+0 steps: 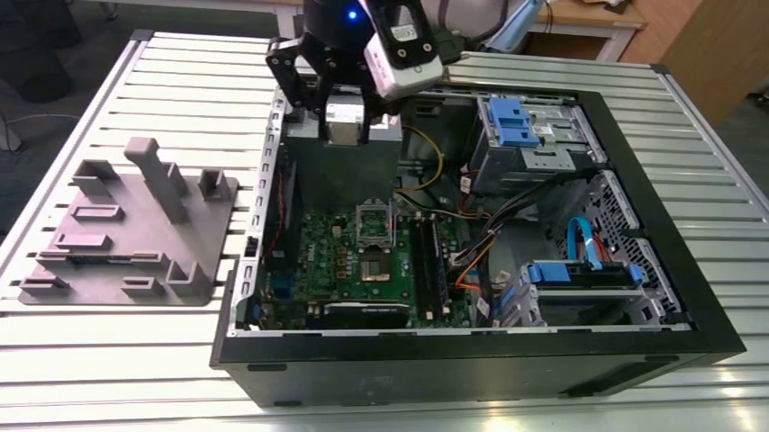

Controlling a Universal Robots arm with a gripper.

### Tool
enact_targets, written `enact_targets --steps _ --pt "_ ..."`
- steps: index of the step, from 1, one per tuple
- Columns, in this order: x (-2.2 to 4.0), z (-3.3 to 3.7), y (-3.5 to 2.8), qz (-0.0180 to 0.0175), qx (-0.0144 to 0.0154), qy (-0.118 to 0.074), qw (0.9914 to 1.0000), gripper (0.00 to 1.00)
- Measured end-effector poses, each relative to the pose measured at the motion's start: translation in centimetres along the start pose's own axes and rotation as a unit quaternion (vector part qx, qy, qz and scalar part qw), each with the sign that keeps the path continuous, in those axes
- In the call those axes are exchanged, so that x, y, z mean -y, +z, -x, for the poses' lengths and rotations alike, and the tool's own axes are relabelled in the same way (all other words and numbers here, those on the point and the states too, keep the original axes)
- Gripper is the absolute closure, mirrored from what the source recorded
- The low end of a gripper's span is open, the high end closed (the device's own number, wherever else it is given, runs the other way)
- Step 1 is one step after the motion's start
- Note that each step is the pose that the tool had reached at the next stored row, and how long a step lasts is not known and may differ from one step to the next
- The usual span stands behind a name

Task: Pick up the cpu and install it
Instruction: 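Pick up the cpu and move it towards the insertion slot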

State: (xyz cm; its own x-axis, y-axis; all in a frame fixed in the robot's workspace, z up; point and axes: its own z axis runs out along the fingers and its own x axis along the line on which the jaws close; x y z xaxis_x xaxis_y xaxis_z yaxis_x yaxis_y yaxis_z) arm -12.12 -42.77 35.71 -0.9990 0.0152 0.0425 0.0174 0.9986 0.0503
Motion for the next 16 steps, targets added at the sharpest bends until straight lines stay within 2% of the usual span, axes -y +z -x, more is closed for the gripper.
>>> enact_targets --steps 16 --pt "-0.05 2.87 -0.12 0.0000 -0.0010 0.000 1.00000 0.53"
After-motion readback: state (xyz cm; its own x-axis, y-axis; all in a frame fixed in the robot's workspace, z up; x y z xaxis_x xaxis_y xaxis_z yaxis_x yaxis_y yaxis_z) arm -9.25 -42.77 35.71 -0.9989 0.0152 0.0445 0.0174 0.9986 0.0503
